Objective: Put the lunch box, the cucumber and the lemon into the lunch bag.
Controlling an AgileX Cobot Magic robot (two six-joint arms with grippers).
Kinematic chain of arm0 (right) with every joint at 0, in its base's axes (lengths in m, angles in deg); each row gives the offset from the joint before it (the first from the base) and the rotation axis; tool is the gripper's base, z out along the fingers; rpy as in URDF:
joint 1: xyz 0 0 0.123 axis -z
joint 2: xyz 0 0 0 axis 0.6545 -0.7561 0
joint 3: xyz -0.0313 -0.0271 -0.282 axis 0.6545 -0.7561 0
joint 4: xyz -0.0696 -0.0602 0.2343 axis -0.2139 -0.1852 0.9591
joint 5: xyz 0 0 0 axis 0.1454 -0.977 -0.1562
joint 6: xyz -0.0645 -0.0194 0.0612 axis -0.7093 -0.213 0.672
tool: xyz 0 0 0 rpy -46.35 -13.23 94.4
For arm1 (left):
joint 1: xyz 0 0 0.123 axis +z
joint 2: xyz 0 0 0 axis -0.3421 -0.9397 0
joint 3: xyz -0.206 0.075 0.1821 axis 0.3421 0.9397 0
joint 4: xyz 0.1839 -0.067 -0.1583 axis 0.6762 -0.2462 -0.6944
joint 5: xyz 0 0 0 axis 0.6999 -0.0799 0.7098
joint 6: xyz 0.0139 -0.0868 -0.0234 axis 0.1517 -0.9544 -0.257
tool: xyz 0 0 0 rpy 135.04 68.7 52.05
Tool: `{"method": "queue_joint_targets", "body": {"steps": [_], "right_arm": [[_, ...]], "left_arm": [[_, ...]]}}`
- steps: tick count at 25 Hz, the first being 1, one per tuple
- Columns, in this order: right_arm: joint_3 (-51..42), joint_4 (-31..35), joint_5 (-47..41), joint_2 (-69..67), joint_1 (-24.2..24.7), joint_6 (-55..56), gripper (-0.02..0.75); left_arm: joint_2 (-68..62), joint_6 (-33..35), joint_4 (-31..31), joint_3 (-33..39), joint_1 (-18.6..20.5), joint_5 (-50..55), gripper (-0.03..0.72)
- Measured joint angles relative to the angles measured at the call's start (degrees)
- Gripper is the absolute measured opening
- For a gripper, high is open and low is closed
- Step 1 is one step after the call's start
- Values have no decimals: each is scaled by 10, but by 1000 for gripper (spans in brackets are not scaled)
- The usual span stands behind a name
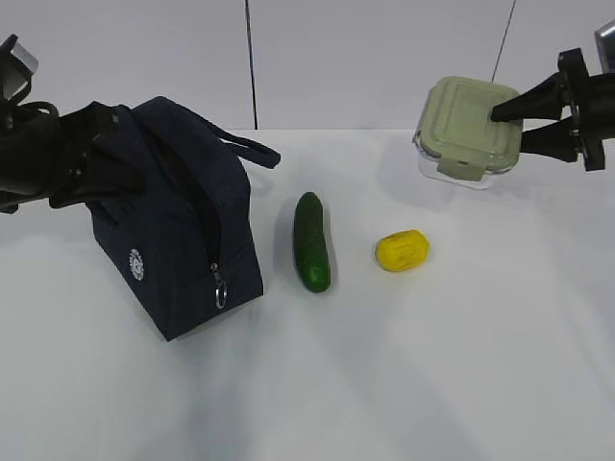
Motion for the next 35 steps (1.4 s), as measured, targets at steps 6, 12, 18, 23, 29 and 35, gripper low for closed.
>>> {"method": "queue_joint_targets", "body": {"steps": [6, 12, 18, 23, 29, 35], "right_arm": [[0, 5, -1, 1, -46, 2, 377], [0, 12, -2, 1, -71, 14, 377], [-1, 26, -2, 25, -93, 18, 377], [11, 34, -6, 35, -112, 26, 377], [40, 34, -6, 35, -158, 31, 377], [50, 46, -6, 35, -204, 31, 377]], "left_arm": [[0, 5, 29, -1, 0, 30, 21], [0, 6, 55, -14, 0, 66, 20], [4, -2, 102, -66, 0, 101, 20], [6, -8, 118, -74, 0, 119, 20], [6, -9, 124, -74, 0, 125, 20], [6, -9, 135, -74, 0, 136, 20]]}}
